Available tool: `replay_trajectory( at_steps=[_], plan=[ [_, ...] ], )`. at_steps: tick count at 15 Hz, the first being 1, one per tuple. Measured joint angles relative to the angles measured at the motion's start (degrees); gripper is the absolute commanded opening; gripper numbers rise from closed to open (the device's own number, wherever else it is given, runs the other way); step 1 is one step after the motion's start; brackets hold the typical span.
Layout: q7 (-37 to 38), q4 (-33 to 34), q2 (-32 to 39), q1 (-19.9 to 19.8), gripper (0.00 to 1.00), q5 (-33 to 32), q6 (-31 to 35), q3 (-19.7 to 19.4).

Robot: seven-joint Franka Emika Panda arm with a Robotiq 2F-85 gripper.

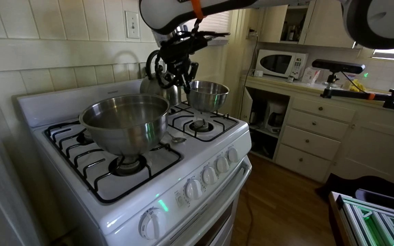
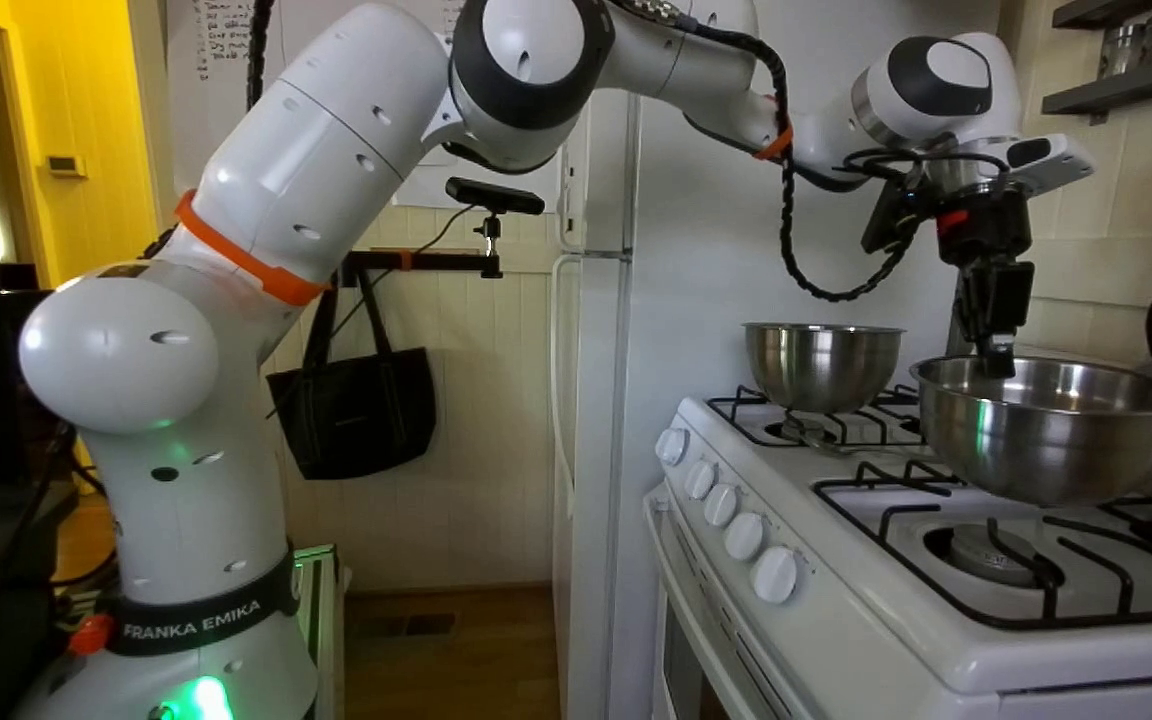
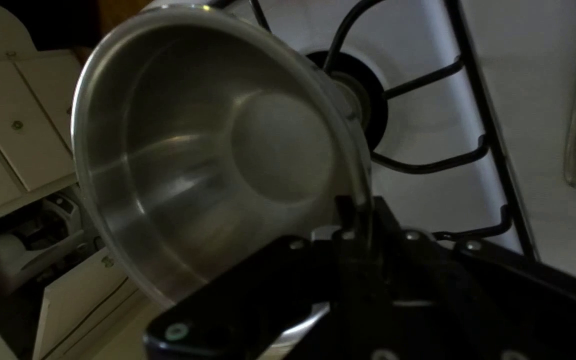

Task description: Shift the small bowl to the right side of the stove

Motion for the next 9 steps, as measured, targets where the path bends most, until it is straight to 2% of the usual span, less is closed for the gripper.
replay_trajectory(
  at_steps=[9],
  plan=[
    [1.74,3.19,3.59,2.58,0.03,0.00,-3.11,0.13]
  ],
)
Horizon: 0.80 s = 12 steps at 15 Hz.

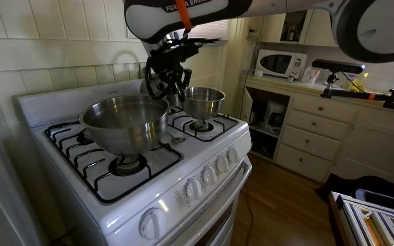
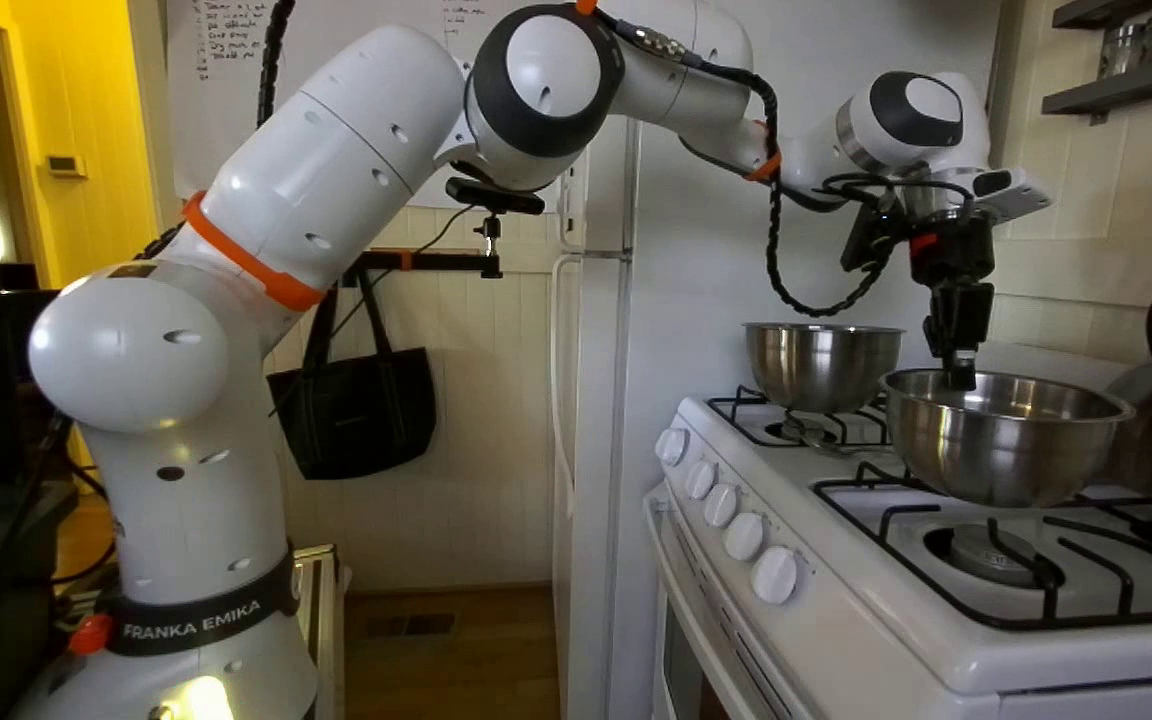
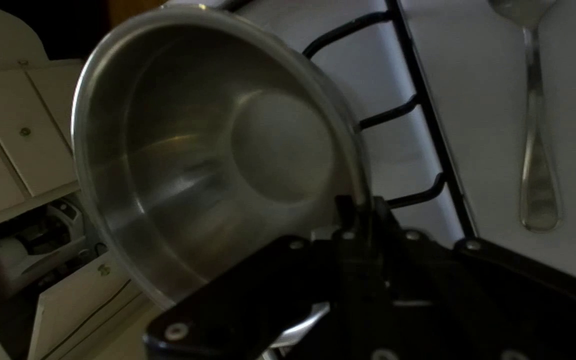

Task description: Shift the small bowl to the right side of the stove

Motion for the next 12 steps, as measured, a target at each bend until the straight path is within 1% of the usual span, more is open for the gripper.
replay_trajectory(
  at_steps=[8,9,10,12],
  plan=[
    [0.89,1.36,1.25,-0.13,0.03,0.00,-1.22,-0.22],
    [0.90,1.53,1.33,-0.20,0.36,0.04,-1.31,-0.22],
    [0.91,1.70,1.41,-0.28,0.36,0.13,-1.42,-0.22],
    [0.92,2.14,1.49,-0.43,0.50,0.20,-1.93,-0.22]
  ],
)
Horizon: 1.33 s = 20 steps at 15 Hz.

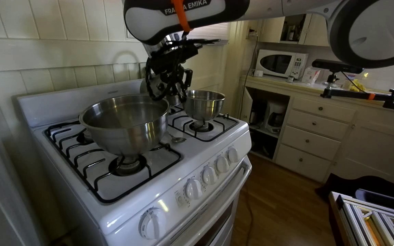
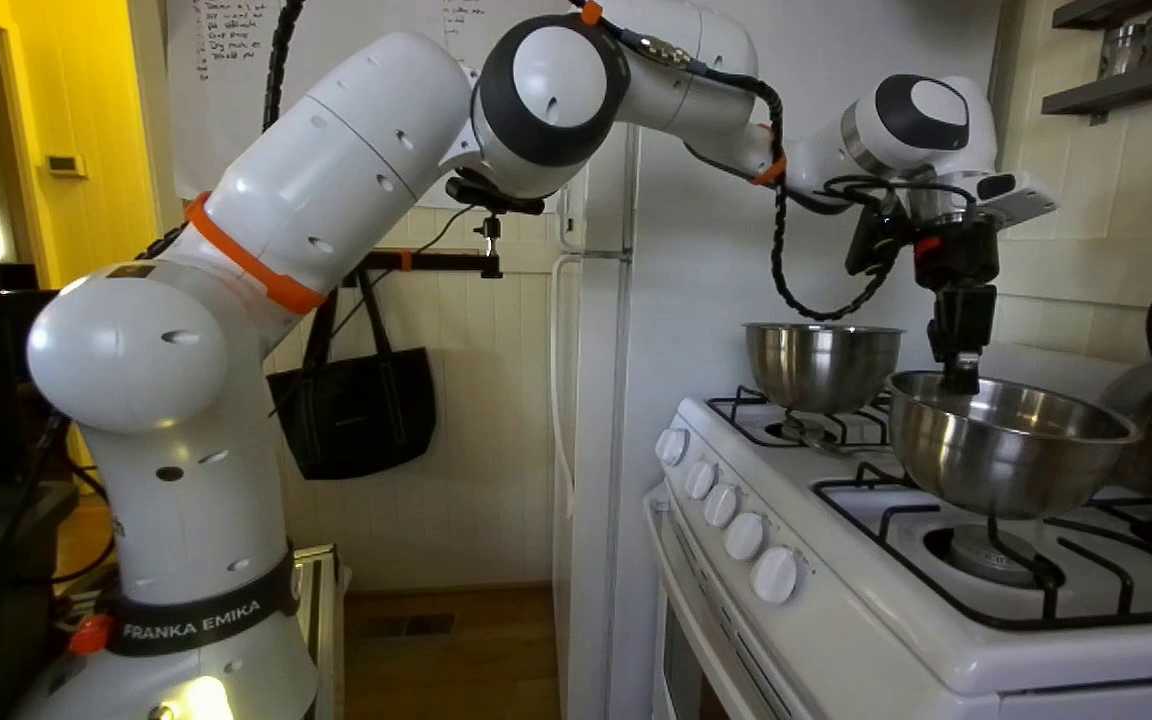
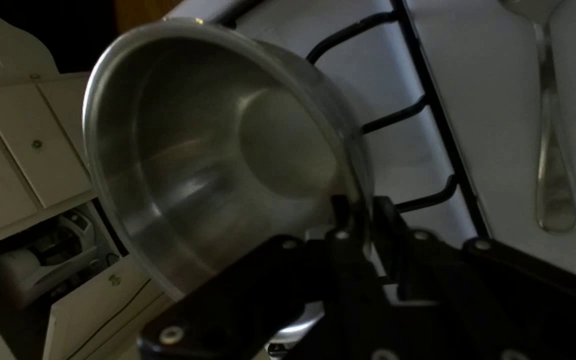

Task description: Shift the small bowl to the right side of the stove

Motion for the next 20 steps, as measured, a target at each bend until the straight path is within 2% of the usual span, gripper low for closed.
replay_trajectory(
  at_steps=[6,7,12,16,20],
  plan=[
    [0.01,2.56,-0.02,-0.74,0.96,0.41,-3.26,-0.03],
    [0.01,2.95,-0.09,-0.79,0.99,0.52,-4.08,-0.03],
    [-3.08,3.24,-3.11,-0.62,1.00,0.78,-5.77,1.04],
    [-13.36,-0.13,-10.09,-0.41,1.00,0.03,-2.01,2.21],
    [-24.02,-8.42,-19.29,-1.02,1.00,-0.44,4.91,2.25]
  ],
)
